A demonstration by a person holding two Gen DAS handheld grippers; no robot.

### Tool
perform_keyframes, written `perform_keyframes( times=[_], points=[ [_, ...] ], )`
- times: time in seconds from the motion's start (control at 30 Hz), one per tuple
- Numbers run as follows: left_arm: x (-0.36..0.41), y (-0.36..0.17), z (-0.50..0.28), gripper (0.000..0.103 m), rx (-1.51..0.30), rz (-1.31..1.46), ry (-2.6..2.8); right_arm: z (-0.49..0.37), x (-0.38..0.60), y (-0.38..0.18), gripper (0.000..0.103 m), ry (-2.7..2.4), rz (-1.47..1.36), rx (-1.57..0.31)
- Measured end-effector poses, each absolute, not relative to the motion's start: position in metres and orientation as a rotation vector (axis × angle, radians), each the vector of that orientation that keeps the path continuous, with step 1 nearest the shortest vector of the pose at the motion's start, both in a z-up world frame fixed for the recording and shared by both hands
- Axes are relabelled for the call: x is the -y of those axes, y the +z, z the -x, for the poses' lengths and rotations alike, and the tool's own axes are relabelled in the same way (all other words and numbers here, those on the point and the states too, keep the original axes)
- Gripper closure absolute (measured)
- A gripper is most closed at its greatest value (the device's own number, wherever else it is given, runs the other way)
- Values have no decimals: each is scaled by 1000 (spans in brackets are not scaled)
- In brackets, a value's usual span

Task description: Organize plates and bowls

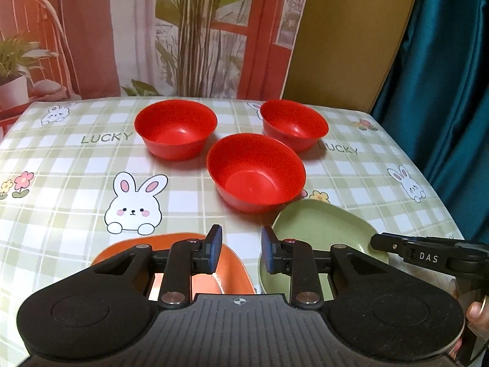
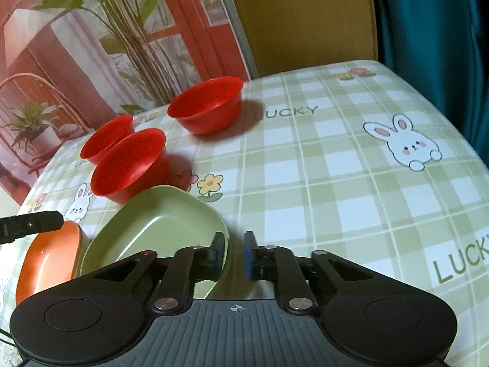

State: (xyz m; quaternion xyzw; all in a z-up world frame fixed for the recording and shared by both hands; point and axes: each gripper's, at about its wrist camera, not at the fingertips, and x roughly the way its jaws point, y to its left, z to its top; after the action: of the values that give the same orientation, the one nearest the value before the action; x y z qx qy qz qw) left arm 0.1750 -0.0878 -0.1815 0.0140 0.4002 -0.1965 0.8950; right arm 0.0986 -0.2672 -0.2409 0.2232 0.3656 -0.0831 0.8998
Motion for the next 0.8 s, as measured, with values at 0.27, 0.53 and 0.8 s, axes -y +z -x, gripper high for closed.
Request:
perform_keyframes(
  times=[0.27, 0.53, 0.8],
  points=[
    [97, -190, -172, 74, -860, -59, -432, -97, 271, -245, 95, -167, -510, -743],
    [106, -202, -163, 74, -906, -85, -466, -96, 272, -249, 95, -174, -549, -739],
    [110, -202, -159, 74, -899, -101, -477, -94, 274, -253, 96, -182, -574, -736]
  ],
)
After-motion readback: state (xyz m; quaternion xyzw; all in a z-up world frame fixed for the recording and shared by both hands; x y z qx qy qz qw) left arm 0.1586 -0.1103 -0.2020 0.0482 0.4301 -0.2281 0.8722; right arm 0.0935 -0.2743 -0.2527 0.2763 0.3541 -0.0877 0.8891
